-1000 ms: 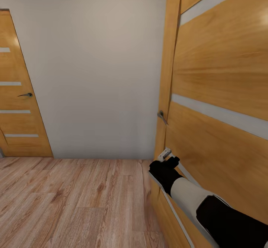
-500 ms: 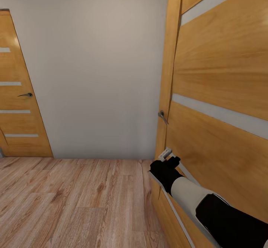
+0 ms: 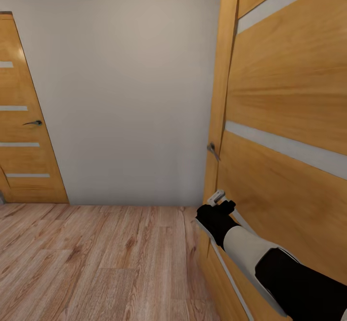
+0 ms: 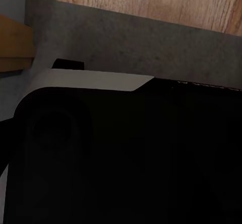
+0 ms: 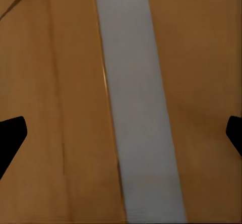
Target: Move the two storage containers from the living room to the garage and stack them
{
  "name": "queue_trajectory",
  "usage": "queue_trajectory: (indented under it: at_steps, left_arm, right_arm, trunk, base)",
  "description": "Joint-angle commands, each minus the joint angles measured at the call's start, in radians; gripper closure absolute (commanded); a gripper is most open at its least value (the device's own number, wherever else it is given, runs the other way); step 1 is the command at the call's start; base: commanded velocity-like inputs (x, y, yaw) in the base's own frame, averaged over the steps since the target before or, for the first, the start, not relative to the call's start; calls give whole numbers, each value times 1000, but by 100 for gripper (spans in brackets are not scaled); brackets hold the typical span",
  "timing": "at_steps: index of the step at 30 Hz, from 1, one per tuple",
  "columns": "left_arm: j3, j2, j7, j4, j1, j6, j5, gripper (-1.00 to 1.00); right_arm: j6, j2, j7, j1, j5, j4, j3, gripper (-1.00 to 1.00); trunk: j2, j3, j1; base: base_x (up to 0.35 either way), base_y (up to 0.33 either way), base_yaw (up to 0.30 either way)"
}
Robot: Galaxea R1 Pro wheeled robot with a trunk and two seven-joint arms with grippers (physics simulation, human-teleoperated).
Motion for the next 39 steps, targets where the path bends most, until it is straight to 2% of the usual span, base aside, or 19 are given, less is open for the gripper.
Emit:
queue_trajectory:
  at_steps: [1, 5, 14, 18, 20, 23, 31, 39]
  left_arm:
    - [1, 0, -2, 0, 0, -2, 8, -100]
    - [1, 0, -2, 0, 0, -2, 8, -100]
    - [1, 0, -2, -1, 0, -2, 8, -100]
    - [1, 0, -2, 0, 0, -2, 8, -100]
    - [1, 0, -2, 0, 0, -2, 8, -100]
    - [1, 0, -2, 0, 0, -2, 8, -100]
    - [1, 0, -2, 0, 0, -2, 8, -100]
    - [1, 0, -2, 0, 0, -2, 8, -100]
  right_arm:
    - [18, -48, -7, -1, 15, 0, 10, -100]
    - [18, -67, -7, -1, 14, 0, 10, -100]
    - [17, -76, -7, -1, 14, 0, 9, -100]
    - [17, -104, -7, -4, 14, 0, 9, -100]
    - [17, -128, -7, -9, 14, 0, 8, -100]
    - [16, -151, -6, -11, 14, 0, 8, -100]
    - [16, -171, -5, -11, 14, -1, 8, -100]
    - [14, -211, -1, -11, 13, -1, 8, -100]
  trunk:
    - [-1, -1, 0]
    - [-1, -1, 0]
    - [-1, -1, 0]
    - [-1, -1, 0]
    - [-1, -1, 0]
    - [-1, -1, 0]
    - [-1, -1, 0]
    - [-1, -1, 0]
  base:
    - [0, 0, 0]
    - [0, 0, 0]
    - [0, 0, 0]
    - [0, 0, 0]
    - [0, 0, 0]
    - [0, 0, 0]
    - [0, 0, 0]
    - [0, 0, 0]
